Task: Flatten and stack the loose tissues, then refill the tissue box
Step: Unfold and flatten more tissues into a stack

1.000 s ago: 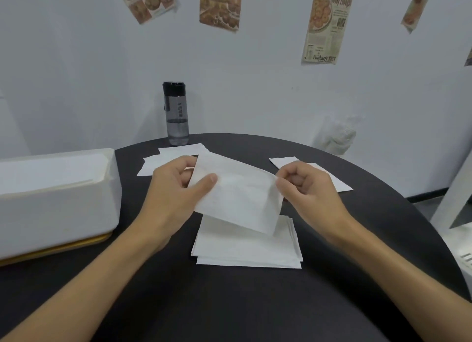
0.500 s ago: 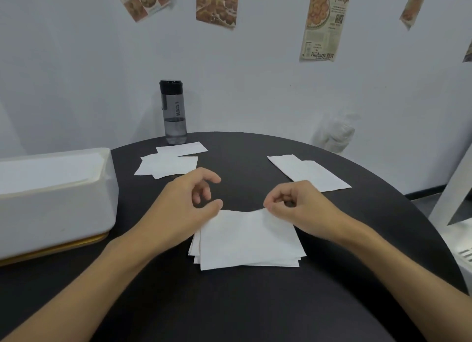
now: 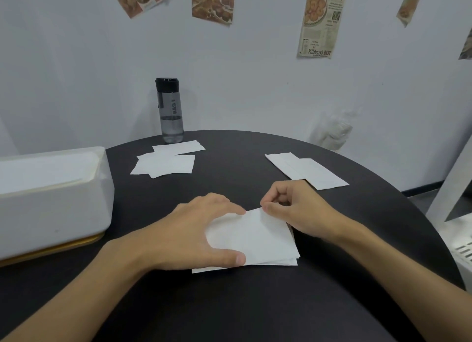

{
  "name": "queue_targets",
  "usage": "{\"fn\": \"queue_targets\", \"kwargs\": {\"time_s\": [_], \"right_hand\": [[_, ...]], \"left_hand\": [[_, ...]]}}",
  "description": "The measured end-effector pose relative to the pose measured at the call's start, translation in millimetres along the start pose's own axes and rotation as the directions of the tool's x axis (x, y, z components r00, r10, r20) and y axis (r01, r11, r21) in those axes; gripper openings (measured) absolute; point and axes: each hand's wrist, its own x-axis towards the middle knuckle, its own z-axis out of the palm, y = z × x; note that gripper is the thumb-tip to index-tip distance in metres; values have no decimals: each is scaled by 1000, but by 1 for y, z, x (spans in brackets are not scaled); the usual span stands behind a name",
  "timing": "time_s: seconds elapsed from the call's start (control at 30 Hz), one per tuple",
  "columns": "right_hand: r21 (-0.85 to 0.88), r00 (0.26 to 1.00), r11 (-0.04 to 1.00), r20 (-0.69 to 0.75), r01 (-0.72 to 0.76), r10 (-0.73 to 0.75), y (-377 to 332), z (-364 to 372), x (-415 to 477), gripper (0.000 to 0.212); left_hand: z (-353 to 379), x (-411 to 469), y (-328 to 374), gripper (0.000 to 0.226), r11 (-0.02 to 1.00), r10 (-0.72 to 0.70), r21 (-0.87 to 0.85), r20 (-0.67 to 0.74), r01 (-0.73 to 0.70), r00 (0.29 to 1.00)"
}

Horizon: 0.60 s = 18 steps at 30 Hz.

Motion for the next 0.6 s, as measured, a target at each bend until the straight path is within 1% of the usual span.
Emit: {"fn": "queue_targets", "kwargs": {"time_s": [0.07,0.1,0.17,0.2,0.27,0.33,0.4,0.43,0.47,0.5,0.53,0.57,0.6], "right_hand": [[-65,1000,998,-23,7,-9,3,-3,2,12],[-109,997,994,-77,9,-17,8,-6,4,10],[-285,974,958,-222,-17,-49,23,-18,11,3],[-389,960,919,-278,-71,-43,31,-25,14,6],[-521,935,823,-354,-225,32,48,-39,19,26],[-540,900,762,-417,-357,127,64,-50,24,42],[-493,859,738,-458,-460,230,74,-57,27,50],[-434,838,754,-471,-493,277,77,-59,28,48],[-385,824,776,-489,-500,288,78,-61,29,36],[-361,819,796,-506,-486,271,79,-62,30,17],[-356,818,809,-520,-468,245,78,-63,30,16],[-355,814,813,-533,-461,229,79,-63,31,28],[-364,810,809,-545,-461,216,78,-62,30,30]], "left_hand": [[1,-1,0,64,999,2,44,11,-3,1000],[2,-1,-1,62,999,9,48,6,-9,1000],[2,-1,-3,57,999,12,31,0,-12,1000],[2,-1,-3,54,1000,16,27,-6,-15,1000],[3,0,-4,48,999,30,31,-20,-29,999],[5,1,-4,47,999,32,28,-32,-31,999],[7,3,-5,47,1000,24,20,-39,-23,999],[8,4,-6,46,1000,19,17,-43,-18,999],[9,5,-7,46,1000,16,17,-47,-15,999],[10,6,-8,45,1000,18,25,-53,-17,998],[11,7,-8,45,999,24,32,-61,-23,998],[12,8,-9,44,999,32,36,-67,-30,997],[12,9,-10,44,999,38,33,-69,-35,997]]}}
